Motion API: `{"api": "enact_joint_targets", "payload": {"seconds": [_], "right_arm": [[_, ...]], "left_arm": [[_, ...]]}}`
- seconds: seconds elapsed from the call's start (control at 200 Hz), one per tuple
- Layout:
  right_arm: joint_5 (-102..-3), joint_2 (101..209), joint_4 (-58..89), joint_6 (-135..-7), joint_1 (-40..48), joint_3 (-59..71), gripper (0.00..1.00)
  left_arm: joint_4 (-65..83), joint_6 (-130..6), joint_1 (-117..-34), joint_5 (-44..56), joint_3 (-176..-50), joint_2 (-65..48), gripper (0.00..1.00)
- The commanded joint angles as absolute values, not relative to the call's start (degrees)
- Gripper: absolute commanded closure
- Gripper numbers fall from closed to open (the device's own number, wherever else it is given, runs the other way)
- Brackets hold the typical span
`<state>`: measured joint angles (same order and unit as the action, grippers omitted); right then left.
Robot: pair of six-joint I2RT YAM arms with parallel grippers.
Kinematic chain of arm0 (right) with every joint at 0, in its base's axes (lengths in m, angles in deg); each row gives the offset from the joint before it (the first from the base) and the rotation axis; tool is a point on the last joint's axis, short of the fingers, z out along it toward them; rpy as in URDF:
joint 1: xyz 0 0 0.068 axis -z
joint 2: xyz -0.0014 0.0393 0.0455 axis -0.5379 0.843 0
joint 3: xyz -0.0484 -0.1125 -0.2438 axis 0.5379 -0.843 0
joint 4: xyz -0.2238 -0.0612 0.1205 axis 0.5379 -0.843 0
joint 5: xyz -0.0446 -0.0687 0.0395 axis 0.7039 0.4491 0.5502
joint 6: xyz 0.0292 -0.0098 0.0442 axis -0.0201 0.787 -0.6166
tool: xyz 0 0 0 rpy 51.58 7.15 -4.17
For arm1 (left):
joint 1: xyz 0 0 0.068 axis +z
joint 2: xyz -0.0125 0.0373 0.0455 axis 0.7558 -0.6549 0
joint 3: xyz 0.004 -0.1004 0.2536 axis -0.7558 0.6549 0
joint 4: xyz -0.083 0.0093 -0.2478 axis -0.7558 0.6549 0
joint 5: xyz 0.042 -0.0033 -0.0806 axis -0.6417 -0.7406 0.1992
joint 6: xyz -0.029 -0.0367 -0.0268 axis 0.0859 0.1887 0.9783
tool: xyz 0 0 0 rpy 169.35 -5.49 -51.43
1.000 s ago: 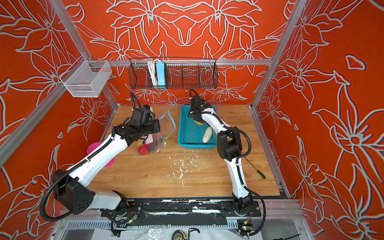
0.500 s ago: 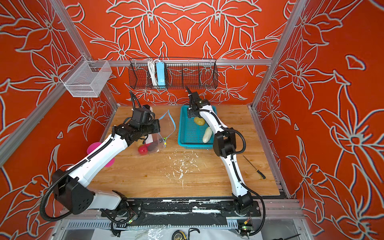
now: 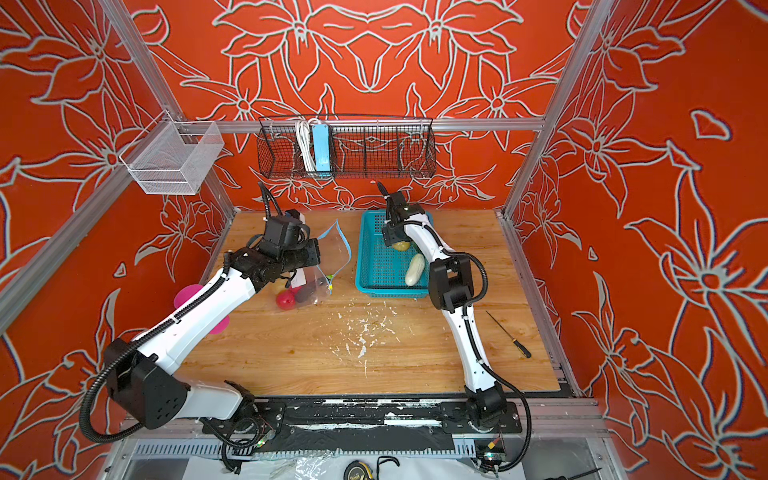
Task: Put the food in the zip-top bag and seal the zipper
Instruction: 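Close the right gripper on the yellow potato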
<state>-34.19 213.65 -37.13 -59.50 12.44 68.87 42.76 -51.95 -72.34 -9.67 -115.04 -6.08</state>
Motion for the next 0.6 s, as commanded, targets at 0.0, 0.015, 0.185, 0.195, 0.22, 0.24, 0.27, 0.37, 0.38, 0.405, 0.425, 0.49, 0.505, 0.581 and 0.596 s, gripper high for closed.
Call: {"api": "enact_joint_targets", "payload": {"seconds": [0.0, 0.015, 0.185, 0.195, 0.22, 0.24, 0.27, 0.37, 0.38, 0.405, 0.425, 0.49, 0.505, 0.581, 0.596], "right_arm": [[-37.28, 215.79, -38.81, -59.14, 12.41, 72.58, 0.04], [-37.60, 215.99, -38.96, -59.41, 12.44, 72.86, 0.04], [-38.35, 217.08, -38.17, -60.84, 12.41, 72.40, 0.08], [-38.18, 217.08, -38.21, -60.91, 12.46, 72.38, 0.08], [-37.74, 217.35, -38.43, -61.15, 12.48, 72.37, 0.09], [-37.39, 217.47, -38.57, -61.35, 12.44, 72.36, 0.10], [-37.15, 217.60, -38.66, -61.45, 12.43, 72.22, 0.10], [-37.12, 217.79, -38.58, -61.56, 12.42, 71.72, 0.13], [-37.12, 217.77, -38.58, -61.60, 12.41, 71.68, 0.13], [-37.20, 217.73, -38.58, -61.53, 12.41, 71.53, 0.14], [-37.19, 217.65, -38.58, -61.52, 12.41, 71.48, 0.15], [-37.12, 217.55, -38.27, -61.53, 12.44, 71.00, 0.17], [-37.11, 217.46, -38.09, -61.46, 12.44, 70.86, 0.18], [-36.87, 217.27, -37.29, -61.27, 12.42, 70.24, 0.20], [-36.79, 217.26, -37.19, -61.26, 12.41, 70.22, 0.20]], "left_arm": [[42.29, -51.46, -72.12, -9.69, -114.81, -4.30, 1.00], [42.23, -51.42, -72.12, -9.69, -114.72, -4.26, 1.00], [42.10, -51.36, -72.12, -9.60, -114.61, -4.32, 1.00], [42.16, -51.35, -72.12, -9.60, -114.61, -4.33, 1.00], [42.18, -51.31, -72.12, -9.60, -114.69, -4.33, 1.00], [42.18, -51.37, -72.12, -9.56, -114.69, -4.33, 1.00], [42.22, -51.33, -72.12, -9.52, -114.69, -4.33, 1.00], [42.09, -51.38, -72.12, -9.47, -114.68, -4.42, 1.00], [42.16, -51.38, -72.12, -9.44, -114.69, -4.42, 1.00], [42.18, -51.38, -72.12, -9.43, -114.69, -4.49, 1.00], [42.18, -51.37, -72.12, -9.34, -114.69, -4.53, 1.00], [42.18, -51.32, -72.10, -9.34, -114.74, -4.51, 1.00], [42.13, -51.36, -72.12, -9.26, -114.70, -4.50, 1.00], [42.00, -51.29, -72.12, -9.16, -114.61, -4.50, 1.00], [42.00, -51.22, -72.12, -9.16, -114.61, -4.51, 1.00]]}}
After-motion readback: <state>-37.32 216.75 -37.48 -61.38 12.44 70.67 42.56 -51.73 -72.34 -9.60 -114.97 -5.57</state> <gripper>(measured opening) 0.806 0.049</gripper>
